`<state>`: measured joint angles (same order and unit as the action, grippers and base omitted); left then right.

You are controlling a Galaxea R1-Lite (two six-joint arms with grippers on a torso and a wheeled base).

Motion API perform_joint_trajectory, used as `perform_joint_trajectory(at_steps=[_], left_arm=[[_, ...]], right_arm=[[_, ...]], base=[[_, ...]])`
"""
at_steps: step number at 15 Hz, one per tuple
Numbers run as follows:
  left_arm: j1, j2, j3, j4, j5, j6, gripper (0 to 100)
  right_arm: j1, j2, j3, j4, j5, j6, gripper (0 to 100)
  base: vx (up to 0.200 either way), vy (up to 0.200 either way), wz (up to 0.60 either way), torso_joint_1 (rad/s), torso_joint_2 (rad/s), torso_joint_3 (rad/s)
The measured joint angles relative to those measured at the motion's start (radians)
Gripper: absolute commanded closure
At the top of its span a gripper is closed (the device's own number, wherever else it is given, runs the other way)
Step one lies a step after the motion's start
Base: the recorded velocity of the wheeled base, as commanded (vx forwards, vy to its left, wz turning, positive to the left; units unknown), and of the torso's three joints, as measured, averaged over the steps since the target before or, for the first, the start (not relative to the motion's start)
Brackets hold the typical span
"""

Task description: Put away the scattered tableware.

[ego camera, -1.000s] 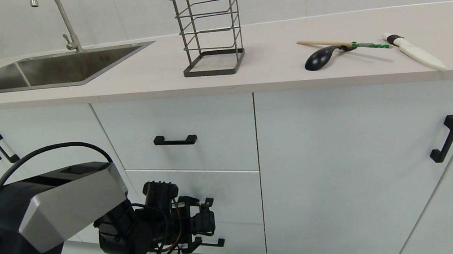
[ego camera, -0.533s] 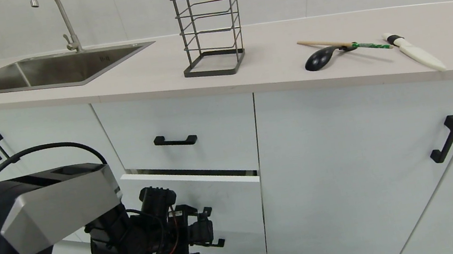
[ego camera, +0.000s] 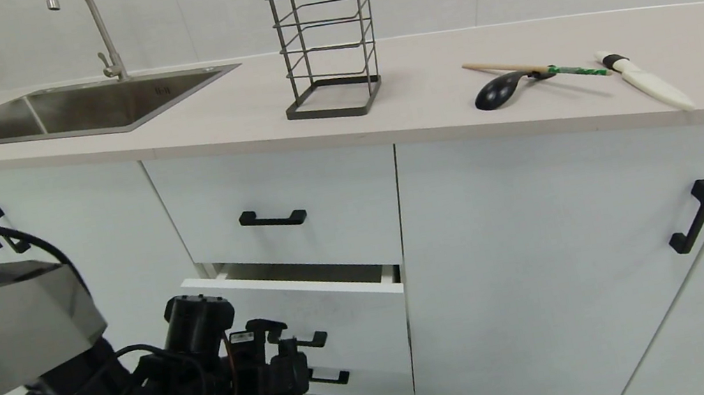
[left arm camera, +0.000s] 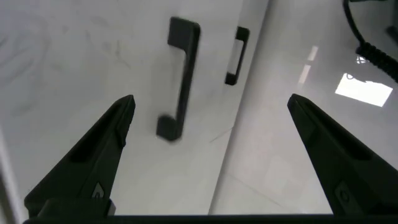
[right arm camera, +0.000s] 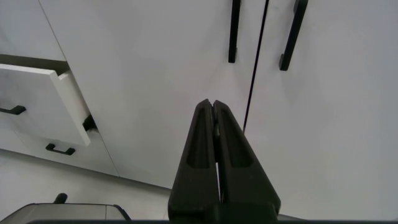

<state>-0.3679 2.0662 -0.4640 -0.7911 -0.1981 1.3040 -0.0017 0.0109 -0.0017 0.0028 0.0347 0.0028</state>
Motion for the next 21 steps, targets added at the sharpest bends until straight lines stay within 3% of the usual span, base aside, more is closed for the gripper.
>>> perform_joint_trajectory(at_steps=[3,5,10,15,18,21], left_arm=[[-0.032,-0.150,0.100,-0.009,0.000,-0.027,0],[-0.041,-0.183,0.058,-0.012,0.000,-0.054,0],[-0.044,-0.081,-0.133,-0.012,0.000,-0.060,0],[-0.022,0.079,-0.237,-0.023,0.000,-0.063,0],[-0.030,0.145,-0.257,-0.060,0.001,-0.063,0],[-0.060,0.128,-0.170,-0.076,0.002,-0.064,0]], right_arm=[[0.000,0.000,0.000,0.000,0.000,0.000,100],[0.000,0.000,0.000,0.000,0.000,0.000,100],[0.000,0.000,0.000,0.000,0.000,0.000,100],[0.000,0.000,0.000,0.000,0.000,0.000,100],[0.000,0.000,0.000,0.000,0.000,0.000,100],[0.000,0.000,0.000,0.000,0.000,0.000,100]], base=[[0.000,0.000,0.00,0.000,0.00,0.000],[0.000,0.000,0.00,0.000,0.00,0.000],[0.000,0.000,0.00,0.000,0.00,0.000],[0.000,0.000,0.00,0.000,0.00,0.000],[0.000,0.000,0.00,0.000,0.00,0.000],[0.000,0.000,0.00,0.000,0.00,0.000]])
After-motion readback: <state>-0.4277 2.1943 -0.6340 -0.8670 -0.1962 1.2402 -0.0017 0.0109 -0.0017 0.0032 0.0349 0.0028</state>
